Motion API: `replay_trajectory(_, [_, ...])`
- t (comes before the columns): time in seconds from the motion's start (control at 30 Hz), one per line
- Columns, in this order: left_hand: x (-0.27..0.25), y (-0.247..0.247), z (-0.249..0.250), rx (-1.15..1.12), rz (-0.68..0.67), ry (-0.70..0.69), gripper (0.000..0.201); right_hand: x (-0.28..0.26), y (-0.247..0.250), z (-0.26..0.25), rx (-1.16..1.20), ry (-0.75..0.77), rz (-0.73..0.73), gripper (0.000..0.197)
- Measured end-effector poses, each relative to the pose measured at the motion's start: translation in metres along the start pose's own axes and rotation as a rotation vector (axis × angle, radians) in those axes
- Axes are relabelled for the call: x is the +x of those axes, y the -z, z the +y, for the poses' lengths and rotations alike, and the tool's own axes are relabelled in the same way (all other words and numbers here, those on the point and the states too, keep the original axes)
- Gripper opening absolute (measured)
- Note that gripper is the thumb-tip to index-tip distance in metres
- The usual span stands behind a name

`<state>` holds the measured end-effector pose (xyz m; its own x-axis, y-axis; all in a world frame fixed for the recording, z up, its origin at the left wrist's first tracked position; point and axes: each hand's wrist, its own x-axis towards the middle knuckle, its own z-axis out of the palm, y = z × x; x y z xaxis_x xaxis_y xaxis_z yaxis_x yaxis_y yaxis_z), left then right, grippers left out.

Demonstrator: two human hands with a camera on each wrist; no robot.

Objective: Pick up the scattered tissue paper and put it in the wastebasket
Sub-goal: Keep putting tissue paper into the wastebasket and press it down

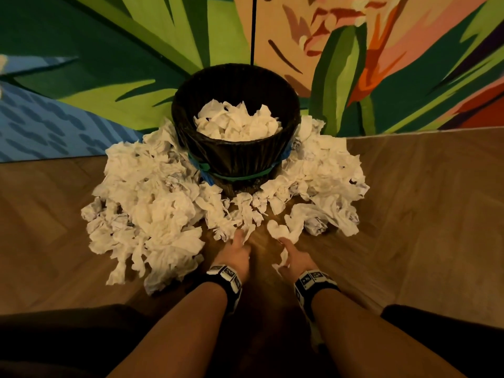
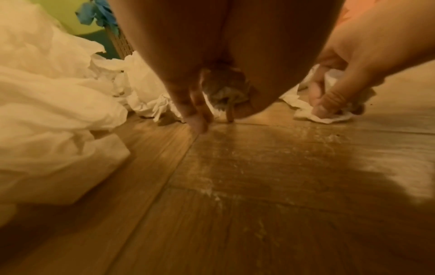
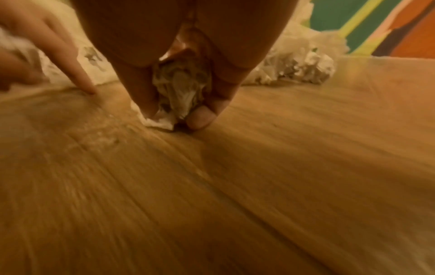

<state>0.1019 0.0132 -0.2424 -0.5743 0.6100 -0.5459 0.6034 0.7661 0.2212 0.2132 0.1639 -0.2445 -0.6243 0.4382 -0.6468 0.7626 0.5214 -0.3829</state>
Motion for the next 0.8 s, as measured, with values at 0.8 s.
replay_trajectory(0.8, [0.000, -0.002, -0.010, -0.069, 0.067, 0.010, 0.023, -0.005, 0.010, 0.011, -0.026, 0.098, 0.018, 0.067])
